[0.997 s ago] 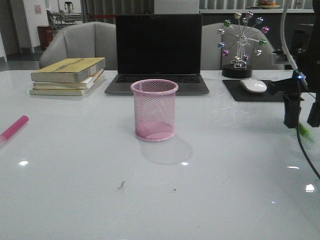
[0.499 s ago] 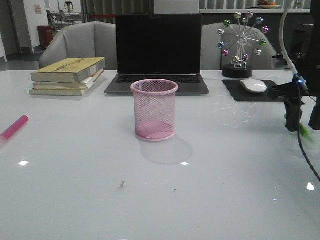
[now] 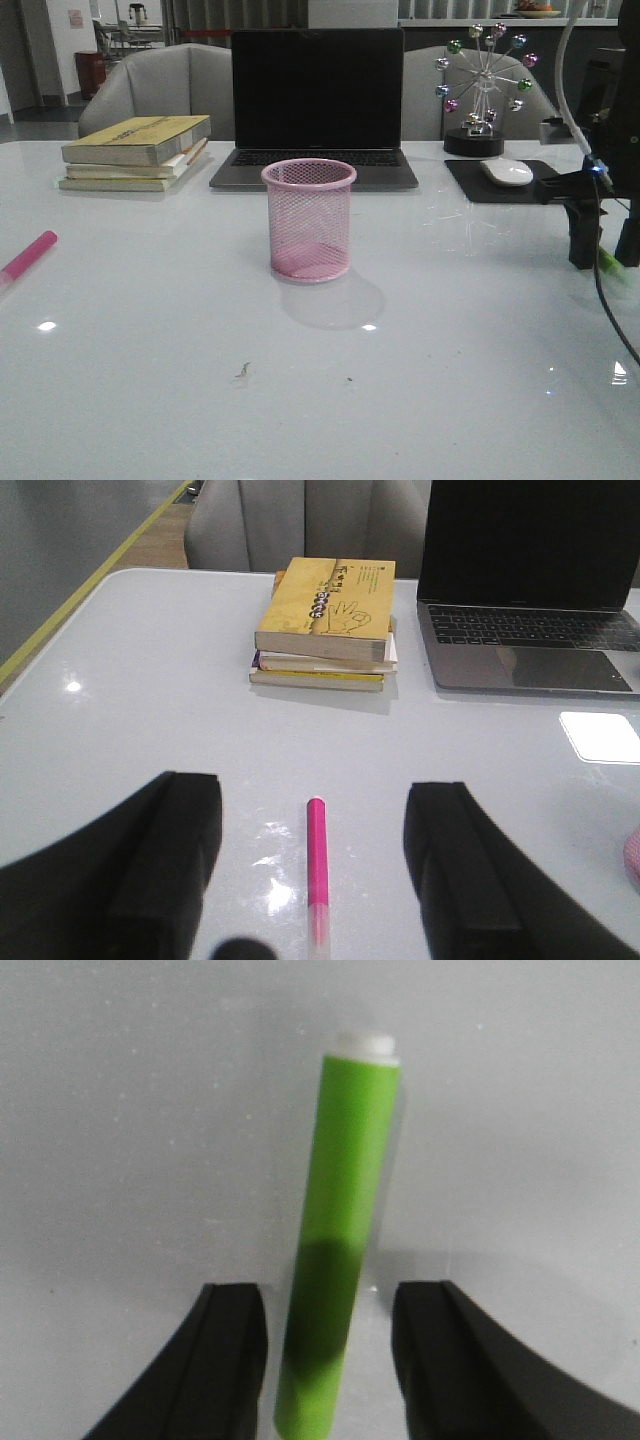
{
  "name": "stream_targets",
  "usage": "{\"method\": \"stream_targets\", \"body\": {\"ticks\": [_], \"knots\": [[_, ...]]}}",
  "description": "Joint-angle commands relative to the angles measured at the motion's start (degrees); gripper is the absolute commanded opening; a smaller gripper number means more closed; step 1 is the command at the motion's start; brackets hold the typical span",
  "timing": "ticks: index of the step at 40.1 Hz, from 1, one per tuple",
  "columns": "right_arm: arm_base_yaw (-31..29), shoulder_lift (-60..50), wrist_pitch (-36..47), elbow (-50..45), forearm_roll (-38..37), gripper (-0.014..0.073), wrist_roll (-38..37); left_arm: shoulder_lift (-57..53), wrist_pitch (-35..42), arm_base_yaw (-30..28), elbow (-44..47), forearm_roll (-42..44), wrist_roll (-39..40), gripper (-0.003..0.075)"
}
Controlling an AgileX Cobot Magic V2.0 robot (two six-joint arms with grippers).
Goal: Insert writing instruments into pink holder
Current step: 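Lift the green marker upright and carry it above the pink holder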
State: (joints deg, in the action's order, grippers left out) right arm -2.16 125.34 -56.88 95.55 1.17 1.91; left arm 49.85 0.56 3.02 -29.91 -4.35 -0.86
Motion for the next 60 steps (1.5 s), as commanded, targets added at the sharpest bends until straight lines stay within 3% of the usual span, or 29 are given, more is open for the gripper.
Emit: {"method": "stream_targets", "body": {"ticks": [1,5,8,9,21,36,48,60], "knots": [[0.0,-1.1,-1.0,0.8,-0.3,0.0368,0.6,-0.3,4.9,0.3,-2.1,-0.3,0.2,0.0466],[0.0,-0.8,-1.0,0.8,0.2,0.0222,0.6,-0.3,4.9,0.3,-2.1,-0.3,0.2,0.0466],[0.0,-0.8,-0.7,0.8,0.5,0.0057,0.6,-0.3,4.9,0.3,-2.1,-0.3,0.2,0.0465],[0.0,-0.8,-0.5,0.8,0.8,0.0046,0.6,-0.3,4.9,0.3,-2.1,-0.3,0.2,0.0465],[1.5,-4.2,6.0,1.1,8.2,0.0057,3.9,-0.3,4.9,0.3,-2.1,-0.3,0.2,0.0465],[8.7,-16.4,27.2,2.1,25.8,0.0057,20.7,-0.3,4.9,0.3,-2.1,-0.3,0.2,0.0465],[17.1,-19.8,37.9,2.0,30.2,0.0057,29.6,-0.3,4.9,0.3,-2.1,-0.3,0.2,0.0465],[26.0,-21.4,53.6,-3.3,33.6,0.0057,29.7,-0.3,4.9,0.3,-2.1,-0.3,0.2,0.0465]]}}
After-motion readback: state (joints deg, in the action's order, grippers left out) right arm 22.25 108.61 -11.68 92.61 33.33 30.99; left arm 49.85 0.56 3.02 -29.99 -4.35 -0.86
